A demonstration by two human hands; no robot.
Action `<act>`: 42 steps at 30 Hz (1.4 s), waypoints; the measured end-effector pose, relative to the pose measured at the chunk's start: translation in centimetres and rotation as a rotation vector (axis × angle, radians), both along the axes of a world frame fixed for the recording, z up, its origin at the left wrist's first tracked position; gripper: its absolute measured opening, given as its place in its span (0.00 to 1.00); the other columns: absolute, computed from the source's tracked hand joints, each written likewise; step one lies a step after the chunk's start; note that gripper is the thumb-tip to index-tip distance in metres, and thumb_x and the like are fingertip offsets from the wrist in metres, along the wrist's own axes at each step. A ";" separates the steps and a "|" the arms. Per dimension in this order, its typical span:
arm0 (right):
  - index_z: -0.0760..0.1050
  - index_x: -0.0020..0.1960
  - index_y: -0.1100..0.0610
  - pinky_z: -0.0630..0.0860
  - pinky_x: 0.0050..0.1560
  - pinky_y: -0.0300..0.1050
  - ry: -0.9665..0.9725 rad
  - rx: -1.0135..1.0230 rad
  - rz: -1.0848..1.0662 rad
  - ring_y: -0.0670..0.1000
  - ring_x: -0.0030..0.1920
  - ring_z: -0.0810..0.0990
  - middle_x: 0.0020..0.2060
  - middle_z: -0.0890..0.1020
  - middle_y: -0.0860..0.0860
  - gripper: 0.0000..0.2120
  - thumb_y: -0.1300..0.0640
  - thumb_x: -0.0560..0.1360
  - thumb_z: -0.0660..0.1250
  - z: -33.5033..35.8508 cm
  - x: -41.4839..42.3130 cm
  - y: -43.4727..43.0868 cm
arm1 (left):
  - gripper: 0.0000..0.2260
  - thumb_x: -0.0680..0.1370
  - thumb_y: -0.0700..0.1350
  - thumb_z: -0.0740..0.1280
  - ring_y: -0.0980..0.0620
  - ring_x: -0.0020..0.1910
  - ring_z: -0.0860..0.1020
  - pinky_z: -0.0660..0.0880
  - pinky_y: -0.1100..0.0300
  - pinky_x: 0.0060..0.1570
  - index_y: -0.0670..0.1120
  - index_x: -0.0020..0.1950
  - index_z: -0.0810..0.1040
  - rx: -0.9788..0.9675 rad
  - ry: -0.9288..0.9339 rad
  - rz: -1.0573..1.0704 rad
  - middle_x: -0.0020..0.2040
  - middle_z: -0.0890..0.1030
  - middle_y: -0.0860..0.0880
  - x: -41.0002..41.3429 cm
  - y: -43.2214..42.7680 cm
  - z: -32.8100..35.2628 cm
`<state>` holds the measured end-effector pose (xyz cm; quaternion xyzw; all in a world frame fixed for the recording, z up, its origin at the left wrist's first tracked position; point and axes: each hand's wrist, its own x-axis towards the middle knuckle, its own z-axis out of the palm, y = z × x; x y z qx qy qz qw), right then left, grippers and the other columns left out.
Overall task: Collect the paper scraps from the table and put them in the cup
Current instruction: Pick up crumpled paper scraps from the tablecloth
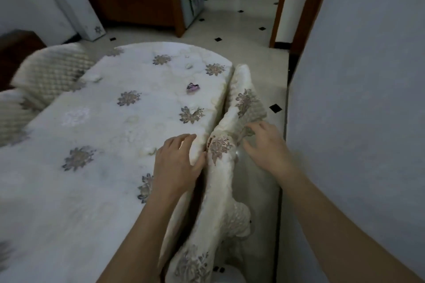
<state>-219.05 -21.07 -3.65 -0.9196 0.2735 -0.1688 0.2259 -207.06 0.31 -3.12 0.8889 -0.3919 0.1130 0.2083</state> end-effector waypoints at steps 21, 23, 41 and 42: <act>0.77 0.61 0.55 0.78 0.48 0.57 0.081 -0.180 0.668 0.59 0.53 0.77 0.54 0.80 0.55 0.18 0.55 0.72 0.70 -3.1 27.0 -5.5 | 0.26 0.74 0.61 0.57 0.44 0.59 0.77 0.75 0.48 0.51 0.47 0.65 0.77 0.052 0.259 0.726 0.60 0.80 0.49 12.8 4.3 -5.9; 0.77 0.61 0.54 0.78 0.48 0.56 0.098 -0.156 0.699 0.59 0.53 0.77 0.54 0.80 0.55 0.18 0.56 0.71 0.70 -3.8 28.9 -5.7 | 0.27 0.74 0.62 0.56 0.44 0.58 0.77 0.75 0.47 0.51 0.48 0.65 0.76 0.060 0.294 0.783 0.60 0.80 0.48 12.9 4.2 -6.5; 0.69 0.70 0.48 0.74 0.53 0.51 0.478 -0.103 1.059 0.55 0.60 0.72 0.60 0.75 0.50 0.28 0.42 0.72 0.70 -12.2 40.9 -14.3 | 0.24 0.76 0.52 0.69 0.41 0.60 0.74 0.74 0.49 0.52 0.47 0.70 0.71 0.075 0.645 1.085 0.66 0.73 0.43 17.5 -1.8 -13.7; 0.69 0.70 0.47 0.73 0.53 0.50 0.493 -0.104 1.055 0.54 0.60 0.72 0.60 0.75 0.49 0.28 0.41 0.72 0.69 -12.5 40.9 -14.5 | 0.25 0.76 0.52 0.69 0.41 0.59 0.74 0.74 0.48 0.52 0.47 0.71 0.71 0.058 0.657 1.092 0.66 0.73 0.43 17.9 -2.0 -14.1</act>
